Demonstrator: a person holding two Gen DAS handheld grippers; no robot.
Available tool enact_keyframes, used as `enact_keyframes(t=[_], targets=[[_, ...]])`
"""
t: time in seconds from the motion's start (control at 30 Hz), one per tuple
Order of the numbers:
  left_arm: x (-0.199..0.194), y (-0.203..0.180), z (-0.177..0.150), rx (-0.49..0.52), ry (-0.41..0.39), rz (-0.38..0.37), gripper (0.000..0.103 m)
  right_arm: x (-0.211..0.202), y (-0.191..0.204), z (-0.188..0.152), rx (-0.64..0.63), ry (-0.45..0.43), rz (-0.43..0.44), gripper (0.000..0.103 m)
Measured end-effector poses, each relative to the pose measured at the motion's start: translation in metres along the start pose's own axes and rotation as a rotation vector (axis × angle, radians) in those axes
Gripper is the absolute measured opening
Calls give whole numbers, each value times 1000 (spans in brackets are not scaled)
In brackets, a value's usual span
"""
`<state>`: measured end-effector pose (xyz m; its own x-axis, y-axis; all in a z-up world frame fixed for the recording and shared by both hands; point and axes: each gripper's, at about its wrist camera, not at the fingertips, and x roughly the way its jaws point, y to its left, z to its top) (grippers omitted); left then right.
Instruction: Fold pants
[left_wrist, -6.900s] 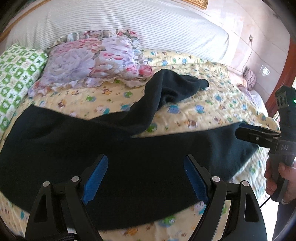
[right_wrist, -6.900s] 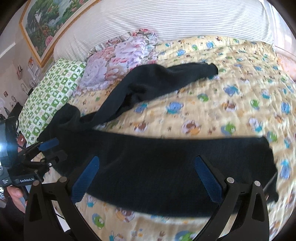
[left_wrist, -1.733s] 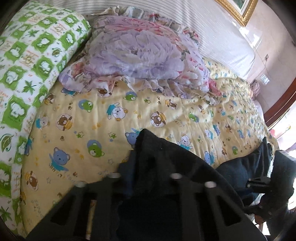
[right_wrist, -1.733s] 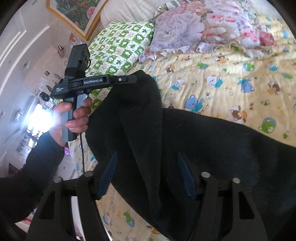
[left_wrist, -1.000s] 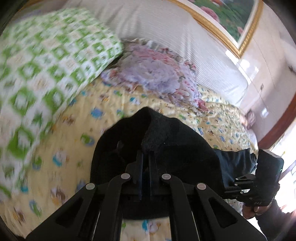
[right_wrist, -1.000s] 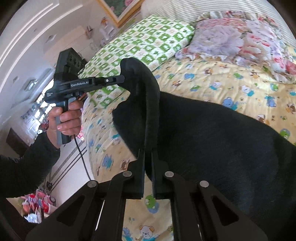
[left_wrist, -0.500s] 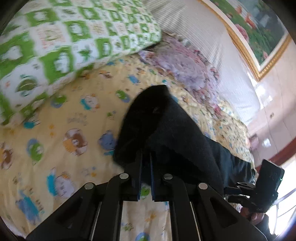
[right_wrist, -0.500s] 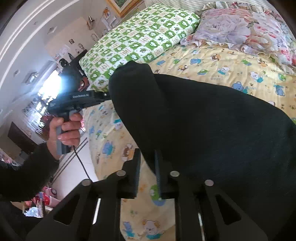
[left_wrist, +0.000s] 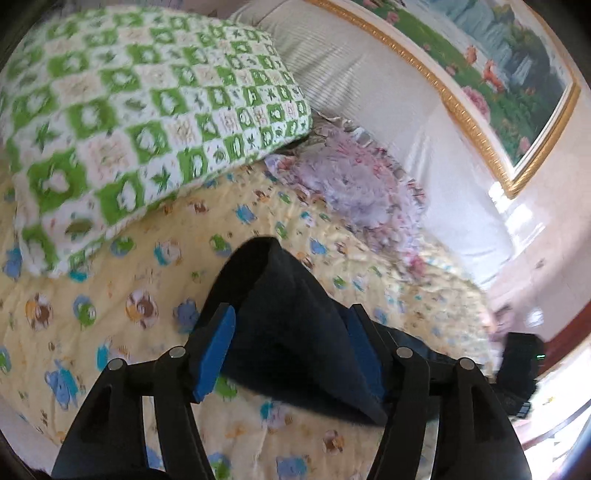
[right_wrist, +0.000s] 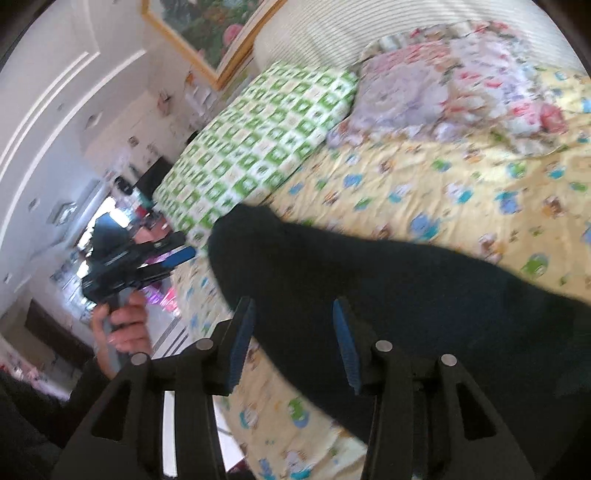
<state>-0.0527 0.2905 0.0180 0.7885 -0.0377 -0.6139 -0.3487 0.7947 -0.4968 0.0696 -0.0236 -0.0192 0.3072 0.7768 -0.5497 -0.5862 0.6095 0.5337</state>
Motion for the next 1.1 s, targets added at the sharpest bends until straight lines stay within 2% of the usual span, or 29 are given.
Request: enact_keyframes(t=[0.07,0.2,0.3,0.5,0.67,0.97,1.1], targets=[[12,-6,0,16,19,73,64,-2,-4,6,12,-22,-8,46],[34,2,-9,1,80,151,64,-4,-12,19,39,-49,-36,46],[40,17,-17,-17,112,169,64,-3,-20,29,35,-43,-93,46],[51,43,-30,-56,162,153,69,0,-54,49,117,-42,-166,46],[58,40,-30,-41,165,135,69,10,-78,63,156,-32,-192,46],[73,31,-26,-22,165,111,68,62,-93,64,93,176,-220,44],[70,37,-29,-37,152,71,61,65,-91,50,76,210,-201,44]])
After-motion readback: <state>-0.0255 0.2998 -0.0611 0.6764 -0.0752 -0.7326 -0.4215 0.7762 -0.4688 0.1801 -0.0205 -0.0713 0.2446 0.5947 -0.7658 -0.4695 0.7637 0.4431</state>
